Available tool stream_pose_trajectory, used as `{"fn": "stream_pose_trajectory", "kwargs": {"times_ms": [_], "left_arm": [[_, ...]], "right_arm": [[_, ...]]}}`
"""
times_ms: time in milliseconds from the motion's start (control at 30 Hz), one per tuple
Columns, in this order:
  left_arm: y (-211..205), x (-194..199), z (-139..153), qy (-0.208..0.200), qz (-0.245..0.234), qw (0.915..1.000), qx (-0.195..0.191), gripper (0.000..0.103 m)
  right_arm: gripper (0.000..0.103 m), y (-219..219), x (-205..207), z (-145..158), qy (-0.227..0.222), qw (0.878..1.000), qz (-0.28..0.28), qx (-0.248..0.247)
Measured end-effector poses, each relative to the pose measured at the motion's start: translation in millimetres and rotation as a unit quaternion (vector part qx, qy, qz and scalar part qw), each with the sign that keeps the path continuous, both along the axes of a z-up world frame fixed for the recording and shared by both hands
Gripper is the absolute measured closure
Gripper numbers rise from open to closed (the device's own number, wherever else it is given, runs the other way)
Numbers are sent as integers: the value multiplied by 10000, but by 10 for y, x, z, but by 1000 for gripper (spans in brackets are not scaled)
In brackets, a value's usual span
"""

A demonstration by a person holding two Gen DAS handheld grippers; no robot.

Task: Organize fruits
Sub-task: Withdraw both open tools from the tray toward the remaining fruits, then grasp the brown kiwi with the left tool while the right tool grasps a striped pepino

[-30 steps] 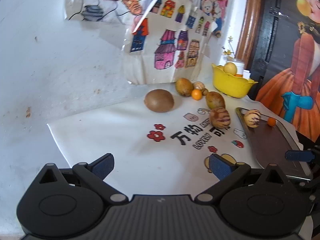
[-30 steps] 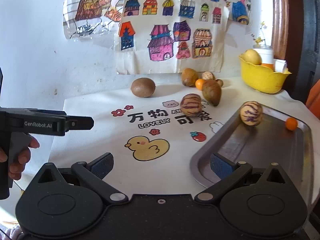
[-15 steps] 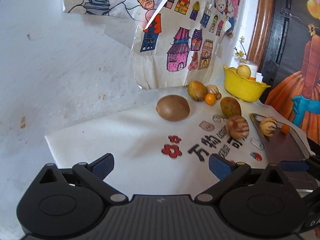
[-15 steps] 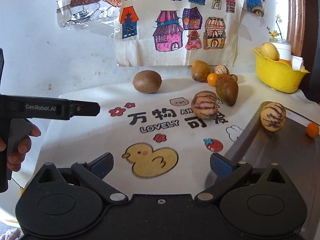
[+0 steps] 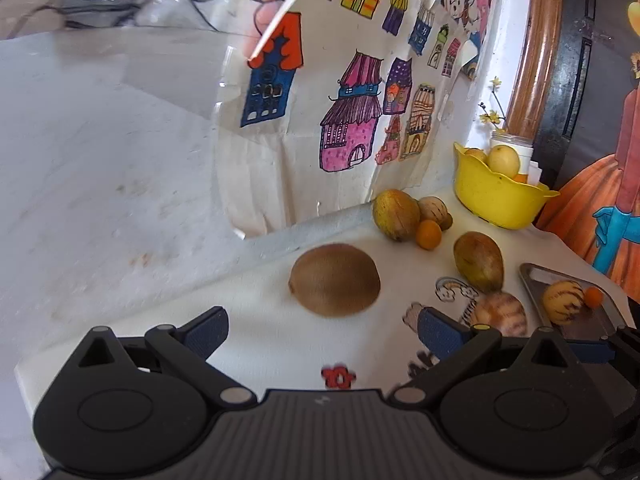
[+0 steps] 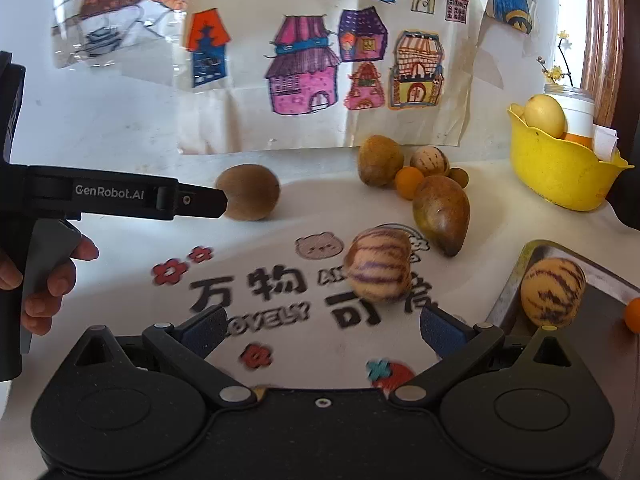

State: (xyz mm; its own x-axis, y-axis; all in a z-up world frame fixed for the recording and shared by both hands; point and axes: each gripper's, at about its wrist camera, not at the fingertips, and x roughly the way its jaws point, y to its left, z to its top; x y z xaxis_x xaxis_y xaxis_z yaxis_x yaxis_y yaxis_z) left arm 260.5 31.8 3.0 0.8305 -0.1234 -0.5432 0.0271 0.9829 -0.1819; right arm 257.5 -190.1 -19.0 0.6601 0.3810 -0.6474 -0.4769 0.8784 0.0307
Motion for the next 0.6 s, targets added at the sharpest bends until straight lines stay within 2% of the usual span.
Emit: {"fn": "stream_pose_trajectory", "kwargs": {"times_ms": [367, 600], "left_arm": [[-32, 467, -111, 348, 43, 9994, 42, 0], [-46, 564, -147, 331, 157, 9993, 121, 0]], "right_arm": [[1, 38, 379, -124, 99, 9994, -328, -30], [5, 65, 468, -128, 84, 9995, -311, -66]]}}
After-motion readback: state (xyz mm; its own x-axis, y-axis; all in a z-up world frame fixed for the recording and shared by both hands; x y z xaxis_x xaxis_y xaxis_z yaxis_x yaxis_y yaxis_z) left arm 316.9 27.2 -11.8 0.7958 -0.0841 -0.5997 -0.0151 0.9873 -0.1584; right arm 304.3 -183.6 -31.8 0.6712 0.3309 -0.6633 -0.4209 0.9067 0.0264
